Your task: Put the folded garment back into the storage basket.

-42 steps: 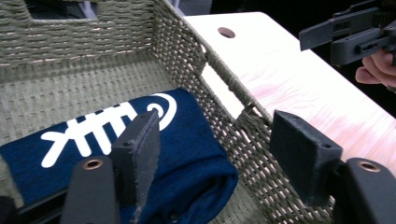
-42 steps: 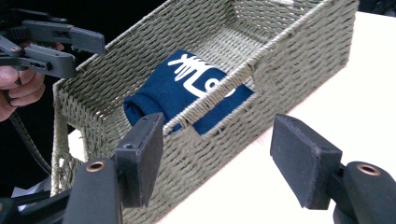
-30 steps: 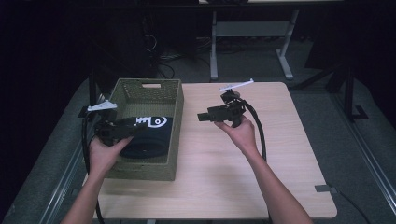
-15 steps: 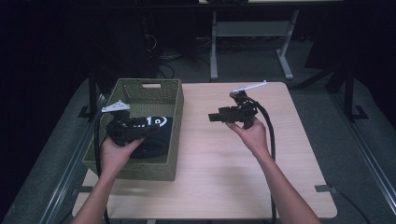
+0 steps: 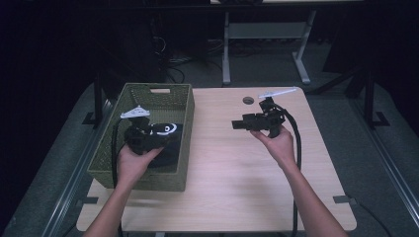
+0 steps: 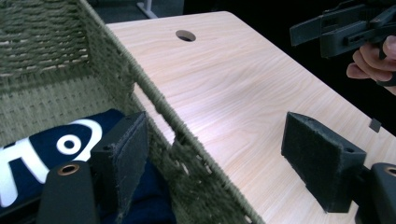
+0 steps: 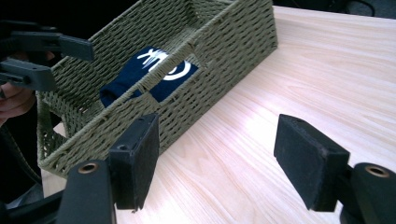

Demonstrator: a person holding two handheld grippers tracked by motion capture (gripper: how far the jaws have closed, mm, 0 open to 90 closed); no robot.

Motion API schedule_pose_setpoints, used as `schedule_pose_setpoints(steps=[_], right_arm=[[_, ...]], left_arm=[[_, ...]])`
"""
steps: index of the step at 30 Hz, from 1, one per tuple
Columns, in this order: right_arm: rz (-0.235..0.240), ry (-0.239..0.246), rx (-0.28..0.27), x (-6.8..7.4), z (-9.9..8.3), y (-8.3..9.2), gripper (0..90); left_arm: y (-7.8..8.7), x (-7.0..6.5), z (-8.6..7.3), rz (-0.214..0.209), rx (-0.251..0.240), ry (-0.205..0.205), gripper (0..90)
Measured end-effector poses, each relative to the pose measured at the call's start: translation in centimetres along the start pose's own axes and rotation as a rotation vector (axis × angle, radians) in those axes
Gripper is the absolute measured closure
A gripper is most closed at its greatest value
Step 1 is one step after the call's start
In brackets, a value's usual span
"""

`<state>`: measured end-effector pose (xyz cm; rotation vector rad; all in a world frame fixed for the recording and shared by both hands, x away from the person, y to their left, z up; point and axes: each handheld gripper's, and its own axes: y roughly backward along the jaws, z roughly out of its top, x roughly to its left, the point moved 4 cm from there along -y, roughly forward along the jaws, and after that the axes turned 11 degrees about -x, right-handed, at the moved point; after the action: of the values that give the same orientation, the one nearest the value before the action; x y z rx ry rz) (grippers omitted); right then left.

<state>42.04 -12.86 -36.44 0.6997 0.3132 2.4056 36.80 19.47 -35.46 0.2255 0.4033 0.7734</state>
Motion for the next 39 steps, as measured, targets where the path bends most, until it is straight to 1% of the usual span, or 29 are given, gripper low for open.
schedule_pose_setpoints(steps=[2, 4, 7, 13, 15, 16, 17, 18, 21, 25, 27, 33, 39], right_arm=[[-0.002, -0.003, -0.003, -0.2, -0.1, 0.3, 30.8], [-0.006, -0.004, -0.004, -0.3, -0.2, 0.7, 30.8], [-0.010, -0.008, -0.008, -0.6, -0.4, 1.1, 30.7], [-0.018, -0.006, -0.015, -0.9, -0.8, 2.0, 30.7], [-0.019, -0.015, -0.016, -1.0, -0.9, 2.3, 30.7], [-0.021, -0.009, -0.016, -1.1, -1.0, 2.4, 30.7], [-0.024, -0.013, -0.014, -1.1, -1.0, 2.6, 30.6], [-0.026, -0.014, -0.017, -1.2, -1.1, 2.8, 30.6], [-0.033, -0.013, -0.018, -1.4, -1.2, 3.3, 30.6], [-0.044, -0.020, -0.020, -1.8, -1.4, 4.0, 30.5], [-0.048, -0.020, -0.025, -1.9, -1.5, 4.3, 30.5], [-0.060, -0.021, -0.026, -2.2, -1.8, 5.0, 30.4], [-0.072, -0.023, -0.029, -2.6, -2.0, 5.7, 30.1]], left_arm=[[-0.2, -0.4, 0.1, -0.006, -0.002, -0.006, 22.7], [-0.5, -0.8, 0.1, -0.021, 0.001, -0.001, 22.4], [-0.8, -1.2, 0.2, -0.023, 0.006, -0.011, 22.3], [-1.5, -2.2, 0.2, -0.045, 0.005, -0.006, 21.1], [-1.8, -2.6, 0.2, -0.052, 0.007, -0.008, 20.8], [-1.8, -2.7, 0.2, -0.052, 0.009, -0.014, 20.9], [-1.9, -2.8, 0.2, -0.053, 0.010, -0.016, 20.8], [-2.0, -3.0, 0.2, -0.057, 0.007, -0.010, 20.8], [-2.3, -3.3, 0.2, -0.058, 0.010, -0.012, 20.8], [-2.8, -4.0, 0.0, -0.081, 0.018, -0.003, 20.4], [-3.1, -4.5, 0.0, -0.088, 0.020, -0.013, 20.4], [-3.7, -5.5, 0.1, -0.106, 0.019, -0.023, 20.2], [-3.9, -6.3, 0.0, -0.112, 0.023, -0.038, 20.2]])
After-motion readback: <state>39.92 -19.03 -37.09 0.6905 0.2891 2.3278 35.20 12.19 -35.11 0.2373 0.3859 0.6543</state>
